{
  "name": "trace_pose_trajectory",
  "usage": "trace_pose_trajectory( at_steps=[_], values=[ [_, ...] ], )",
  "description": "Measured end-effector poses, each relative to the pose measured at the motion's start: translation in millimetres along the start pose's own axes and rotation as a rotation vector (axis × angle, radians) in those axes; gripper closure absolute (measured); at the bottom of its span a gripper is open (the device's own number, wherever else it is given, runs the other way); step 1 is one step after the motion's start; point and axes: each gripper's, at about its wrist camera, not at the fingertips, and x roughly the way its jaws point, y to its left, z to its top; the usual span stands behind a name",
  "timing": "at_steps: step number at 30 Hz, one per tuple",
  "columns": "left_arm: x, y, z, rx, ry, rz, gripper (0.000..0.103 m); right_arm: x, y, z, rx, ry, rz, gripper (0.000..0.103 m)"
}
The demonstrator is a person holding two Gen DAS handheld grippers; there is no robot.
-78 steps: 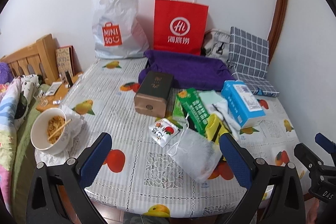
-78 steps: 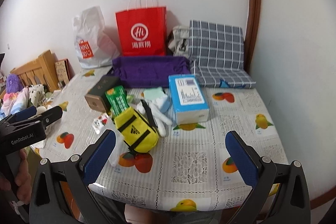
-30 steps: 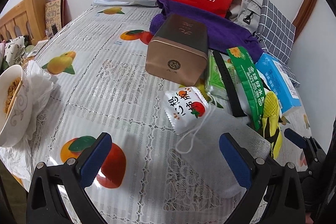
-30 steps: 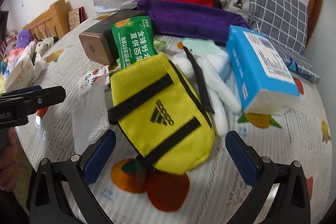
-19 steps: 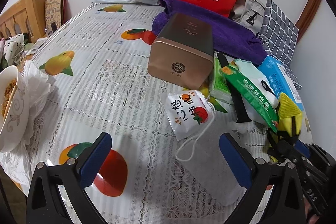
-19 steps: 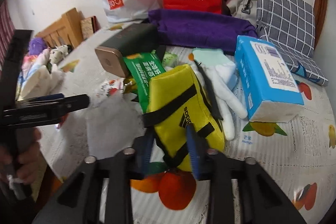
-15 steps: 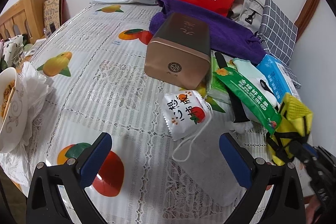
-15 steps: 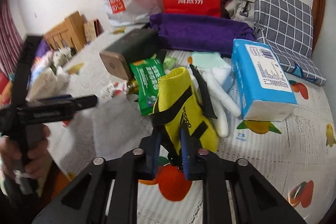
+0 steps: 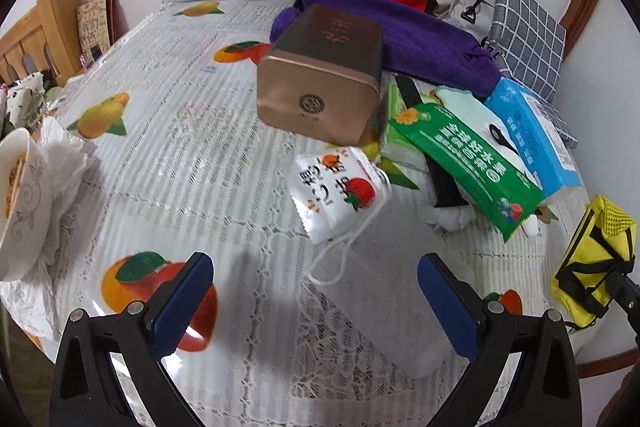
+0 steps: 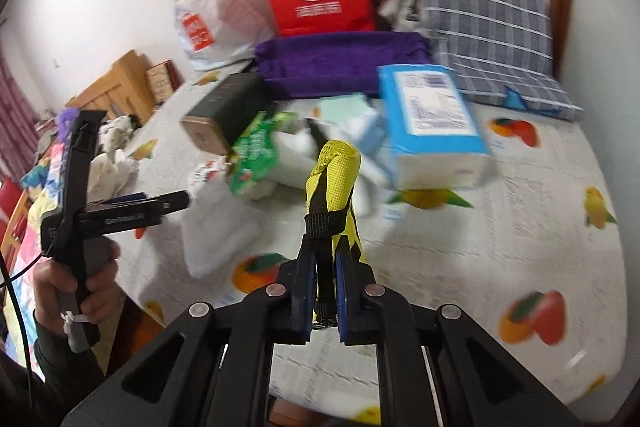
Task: Organize soft objects
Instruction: 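Carry the yellow bag with the right gripper while the left gripper grasps the white mesh bag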
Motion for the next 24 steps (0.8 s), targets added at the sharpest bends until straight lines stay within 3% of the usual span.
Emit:
trace_pose_trajectory(
  at_steps=[6,13,17,24],
  values=[
    [6.4,-12.0,-6.9,0.010,0.038,-0.005,0.000,15.8,-27.8,-8.9,0.069,0.032,-0.044,0.094],
    [23.7,-33.4,-12.9,0.047,0.087,0.037,0.000,35.8,-36.5,-10.2,0.103,0.022,-0.008,0.088],
    [31.0,-50.8,-18.0,0.120,0.073,0.133,0.000,45.3,-36.9,-9.5,0.088,0.017,-0.057,0.088],
    [31.7,-61.5,-20.2,0.124,0.037,0.138,0.000,45.7,-53.3,-10.7,0.106,-0.008,-0.076,0.088]
  ],
)
